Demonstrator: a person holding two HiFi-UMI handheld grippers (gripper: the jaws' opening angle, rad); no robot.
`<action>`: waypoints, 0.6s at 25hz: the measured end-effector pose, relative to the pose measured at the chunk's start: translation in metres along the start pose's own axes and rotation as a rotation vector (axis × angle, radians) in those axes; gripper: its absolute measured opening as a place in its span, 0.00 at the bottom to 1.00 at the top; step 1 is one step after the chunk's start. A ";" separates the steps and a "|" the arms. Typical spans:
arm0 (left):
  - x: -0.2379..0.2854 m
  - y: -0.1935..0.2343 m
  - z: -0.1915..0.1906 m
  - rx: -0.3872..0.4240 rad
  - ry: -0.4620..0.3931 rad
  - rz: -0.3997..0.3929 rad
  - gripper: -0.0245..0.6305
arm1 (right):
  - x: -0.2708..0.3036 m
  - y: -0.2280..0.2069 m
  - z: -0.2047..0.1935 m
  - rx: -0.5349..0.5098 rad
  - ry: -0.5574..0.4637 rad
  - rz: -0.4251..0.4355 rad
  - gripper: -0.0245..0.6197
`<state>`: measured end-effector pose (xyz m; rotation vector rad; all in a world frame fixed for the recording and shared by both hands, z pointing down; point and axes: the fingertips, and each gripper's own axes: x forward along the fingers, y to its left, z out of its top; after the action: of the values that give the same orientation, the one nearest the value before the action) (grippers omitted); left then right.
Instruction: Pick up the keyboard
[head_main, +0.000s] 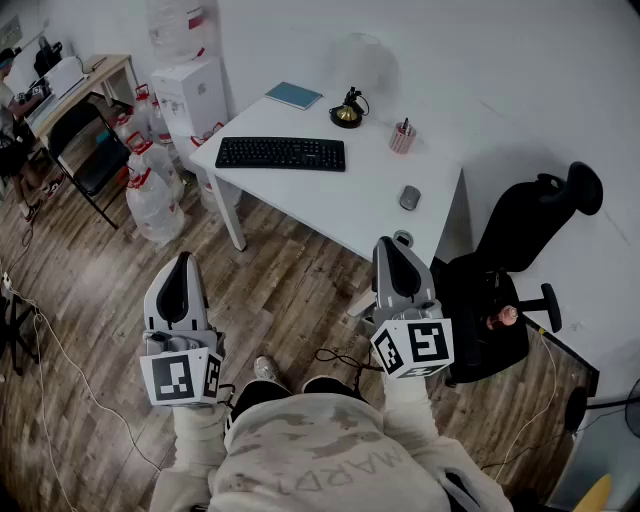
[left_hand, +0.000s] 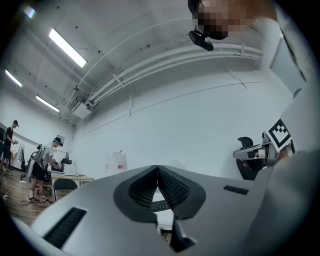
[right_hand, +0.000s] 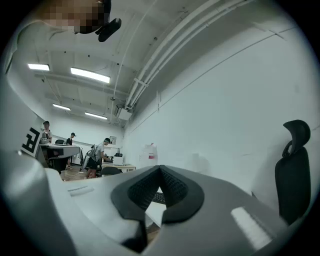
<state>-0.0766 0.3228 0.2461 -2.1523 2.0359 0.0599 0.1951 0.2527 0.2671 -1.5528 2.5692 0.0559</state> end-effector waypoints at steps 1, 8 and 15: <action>0.000 0.001 0.000 0.001 0.000 -0.001 0.05 | 0.000 0.001 0.000 0.000 -0.001 -0.001 0.05; 0.006 0.009 -0.001 0.000 0.000 -0.010 0.05 | 0.008 0.005 0.000 -0.002 -0.004 -0.012 0.05; 0.022 0.025 -0.008 -0.001 0.008 -0.017 0.05 | 0.027 0.011 -0.005 -0.003 -0.003 -0.019 0.05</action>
<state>-0.1005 0.2987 0.2484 -2.1734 2.0220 0.0495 0.1725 0.2332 0.2674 -1.5771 2.5526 0.0601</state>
